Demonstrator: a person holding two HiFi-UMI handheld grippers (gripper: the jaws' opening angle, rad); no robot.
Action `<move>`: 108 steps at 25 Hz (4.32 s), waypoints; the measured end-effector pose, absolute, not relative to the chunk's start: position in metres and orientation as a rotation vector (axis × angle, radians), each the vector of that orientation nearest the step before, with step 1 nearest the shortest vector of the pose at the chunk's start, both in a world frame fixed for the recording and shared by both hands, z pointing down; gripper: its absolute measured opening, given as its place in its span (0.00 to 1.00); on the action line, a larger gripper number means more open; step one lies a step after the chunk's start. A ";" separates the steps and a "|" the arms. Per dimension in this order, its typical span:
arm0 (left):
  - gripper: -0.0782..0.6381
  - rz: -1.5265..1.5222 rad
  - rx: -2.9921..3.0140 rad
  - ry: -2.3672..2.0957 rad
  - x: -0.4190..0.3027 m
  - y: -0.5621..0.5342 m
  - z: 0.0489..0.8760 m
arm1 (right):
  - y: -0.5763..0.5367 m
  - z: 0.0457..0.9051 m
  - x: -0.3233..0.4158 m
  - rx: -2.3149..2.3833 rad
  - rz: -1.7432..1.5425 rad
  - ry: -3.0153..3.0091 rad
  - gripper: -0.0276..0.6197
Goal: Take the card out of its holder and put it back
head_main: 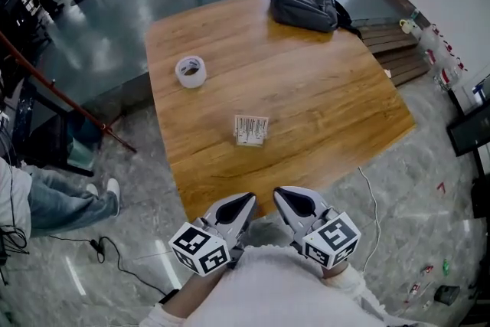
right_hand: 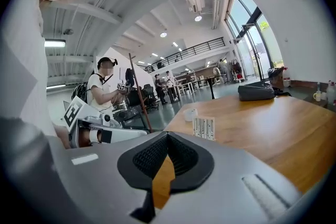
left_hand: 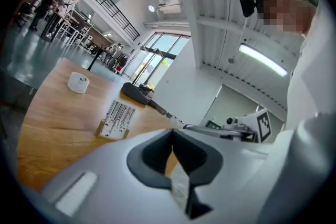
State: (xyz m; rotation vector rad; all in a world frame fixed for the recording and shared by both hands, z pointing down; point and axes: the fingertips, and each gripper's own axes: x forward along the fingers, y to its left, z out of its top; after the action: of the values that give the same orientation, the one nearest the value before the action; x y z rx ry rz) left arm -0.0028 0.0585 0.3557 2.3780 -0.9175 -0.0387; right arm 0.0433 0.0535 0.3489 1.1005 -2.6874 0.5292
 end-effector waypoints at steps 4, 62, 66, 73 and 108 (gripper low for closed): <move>0.12 -0.053 2.333 -0.932 0.009 0.035 0.361 | 0.023 0.353 0.054 1.043 0.543 -2.691 0.04; 0.12 -0.010 2.074 -0.854 -0.002 -0.040 0.475 | -0.137 0.452 0.019 0.462 0.461 -2.922 0.10; 0.12 0.005 2.067 -0.861 -0.003 -0.040 0.477 | -0.136 0.452 0.019 0.447 0.448 -2.935 0.09; 0.12 0.007 2.066 -0.867 -0.003 -0.041 0.478 | -0.133 0.452 0.017 0.412 0.429 -2.952 0.07; 0.12 -0.020 2.173 -0.856 0.002 -0.027 0.430 | -0.134 0.375 0.020 0.444 0.279 -3.038 0.06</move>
State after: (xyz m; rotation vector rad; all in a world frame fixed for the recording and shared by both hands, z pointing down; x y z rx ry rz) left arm 0.0018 -0.0272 0.4302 2.1731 -0.8562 -0.0204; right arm 0.0204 -0.1343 0.3749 0.4441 -3.0384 0.2788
